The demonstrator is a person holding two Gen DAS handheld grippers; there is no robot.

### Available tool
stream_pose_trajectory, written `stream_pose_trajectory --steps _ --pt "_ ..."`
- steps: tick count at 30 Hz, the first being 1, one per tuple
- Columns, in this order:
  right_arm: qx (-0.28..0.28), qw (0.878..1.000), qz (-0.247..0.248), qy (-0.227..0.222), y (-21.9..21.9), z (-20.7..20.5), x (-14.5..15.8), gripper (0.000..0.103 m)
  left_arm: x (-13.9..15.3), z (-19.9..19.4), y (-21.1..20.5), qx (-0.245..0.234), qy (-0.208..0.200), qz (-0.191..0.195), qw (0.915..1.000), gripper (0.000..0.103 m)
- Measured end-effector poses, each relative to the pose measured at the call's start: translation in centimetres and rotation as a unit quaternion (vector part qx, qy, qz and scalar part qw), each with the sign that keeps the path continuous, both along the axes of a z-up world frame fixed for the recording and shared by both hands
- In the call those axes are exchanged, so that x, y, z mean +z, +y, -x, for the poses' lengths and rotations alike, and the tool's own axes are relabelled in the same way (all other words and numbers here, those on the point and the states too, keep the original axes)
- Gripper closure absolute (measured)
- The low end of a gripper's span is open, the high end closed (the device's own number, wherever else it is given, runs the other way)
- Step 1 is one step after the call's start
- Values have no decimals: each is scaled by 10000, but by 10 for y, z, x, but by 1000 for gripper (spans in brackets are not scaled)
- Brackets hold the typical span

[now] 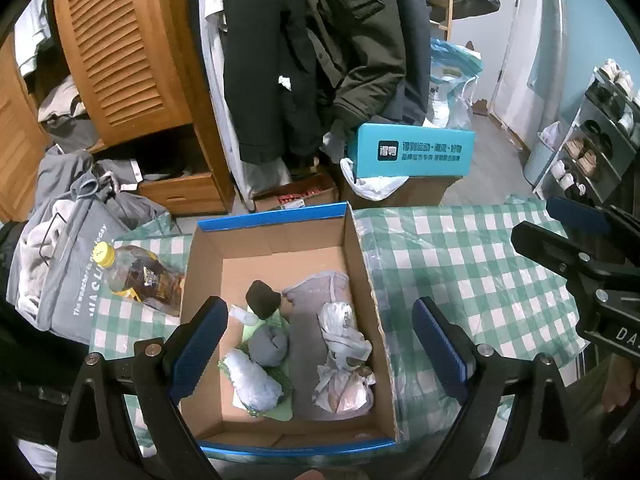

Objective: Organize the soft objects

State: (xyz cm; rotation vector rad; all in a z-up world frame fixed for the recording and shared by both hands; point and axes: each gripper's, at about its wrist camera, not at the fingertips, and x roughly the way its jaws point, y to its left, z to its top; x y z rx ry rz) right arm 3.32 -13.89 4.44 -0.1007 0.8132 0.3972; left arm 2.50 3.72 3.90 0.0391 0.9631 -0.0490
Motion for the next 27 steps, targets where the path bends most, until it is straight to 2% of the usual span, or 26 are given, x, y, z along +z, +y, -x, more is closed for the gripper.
stream_pose_trajectory --steps 27 --pt "5 10000 2 10 4 2 0 34 -5 2 -3 -12 62 -7 10000 8"
